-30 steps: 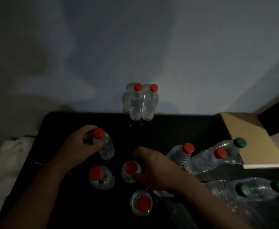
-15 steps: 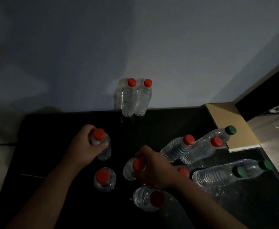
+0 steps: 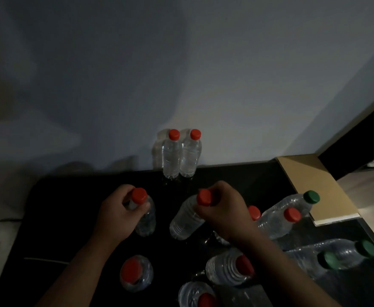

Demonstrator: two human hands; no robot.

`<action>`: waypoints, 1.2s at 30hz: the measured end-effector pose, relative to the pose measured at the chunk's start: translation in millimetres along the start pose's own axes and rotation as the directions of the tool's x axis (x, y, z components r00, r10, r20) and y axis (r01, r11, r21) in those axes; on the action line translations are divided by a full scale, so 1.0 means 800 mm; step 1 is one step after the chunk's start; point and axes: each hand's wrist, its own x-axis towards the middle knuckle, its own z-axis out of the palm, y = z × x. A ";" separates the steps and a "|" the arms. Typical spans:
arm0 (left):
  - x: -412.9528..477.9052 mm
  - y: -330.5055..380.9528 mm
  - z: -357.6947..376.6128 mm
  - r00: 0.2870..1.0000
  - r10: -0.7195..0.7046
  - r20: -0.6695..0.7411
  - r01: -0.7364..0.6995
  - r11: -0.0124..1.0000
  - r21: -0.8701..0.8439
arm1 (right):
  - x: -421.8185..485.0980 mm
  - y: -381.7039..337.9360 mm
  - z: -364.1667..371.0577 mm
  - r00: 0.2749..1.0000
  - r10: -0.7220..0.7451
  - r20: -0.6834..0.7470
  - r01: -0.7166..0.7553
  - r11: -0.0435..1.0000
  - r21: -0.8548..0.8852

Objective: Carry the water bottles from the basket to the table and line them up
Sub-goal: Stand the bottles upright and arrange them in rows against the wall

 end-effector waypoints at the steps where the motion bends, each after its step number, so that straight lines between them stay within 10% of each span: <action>1: 0.008 0.004 0.004 1.000 0.006 -0.001 -0.006 1.000 -0.002 | 0.011 -0.003 -0.006 1.000 -0.007 -0.003 0.007 1.000 -0.002; 28: 0.139 0.036 0.116 0.997 0.047 0.057 -0.046 0.998 -0.034 | 0.211 0.017 -0.002 0.991 -0.055 0.123 0.076 0.982 -0.176; 36: 0.137 0.011 0.111 0.938 -0.200 0.283 0.252 0.954 -0.161 | 0.225 0.064 -0.004 0.869 0.183 0.459 -0.192 0.981 -0.027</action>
